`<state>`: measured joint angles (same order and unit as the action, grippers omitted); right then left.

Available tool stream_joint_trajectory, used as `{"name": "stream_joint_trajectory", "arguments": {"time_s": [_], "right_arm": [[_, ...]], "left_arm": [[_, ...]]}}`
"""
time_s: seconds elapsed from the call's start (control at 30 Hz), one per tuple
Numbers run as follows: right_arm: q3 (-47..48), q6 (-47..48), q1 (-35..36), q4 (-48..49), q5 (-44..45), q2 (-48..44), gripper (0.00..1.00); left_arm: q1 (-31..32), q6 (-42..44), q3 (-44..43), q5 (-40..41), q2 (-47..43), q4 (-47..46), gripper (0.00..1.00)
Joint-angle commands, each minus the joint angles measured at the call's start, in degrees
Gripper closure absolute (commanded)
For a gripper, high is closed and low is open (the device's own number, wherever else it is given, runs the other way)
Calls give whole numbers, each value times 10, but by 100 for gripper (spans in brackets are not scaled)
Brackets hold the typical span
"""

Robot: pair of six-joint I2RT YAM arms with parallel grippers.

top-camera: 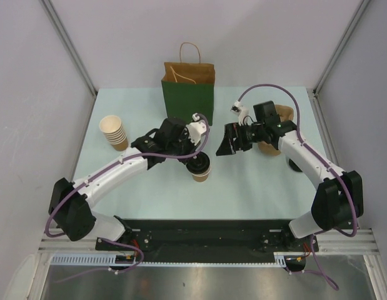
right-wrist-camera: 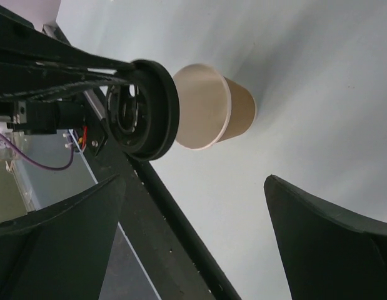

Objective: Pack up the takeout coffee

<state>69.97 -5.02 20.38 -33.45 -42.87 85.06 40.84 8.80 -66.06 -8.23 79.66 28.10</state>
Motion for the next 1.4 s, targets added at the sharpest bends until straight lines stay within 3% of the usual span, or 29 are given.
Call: {"name": "stream_joint_trajectory", "arguments": {"time_s": [0.0,0.6,1.37], "right_arm": [[-4,-22,-15,44,6,-18,0],[-12,-21,-18,44,-1,-16,0],[-12,-19,-24,46,-5,-12,0]], "left_arm": [[-1,-30,21,-19,13,-55,100],[-2,-32,52,14,61,-120,100],[-4,-22,54,16,45,-95,100]]}}
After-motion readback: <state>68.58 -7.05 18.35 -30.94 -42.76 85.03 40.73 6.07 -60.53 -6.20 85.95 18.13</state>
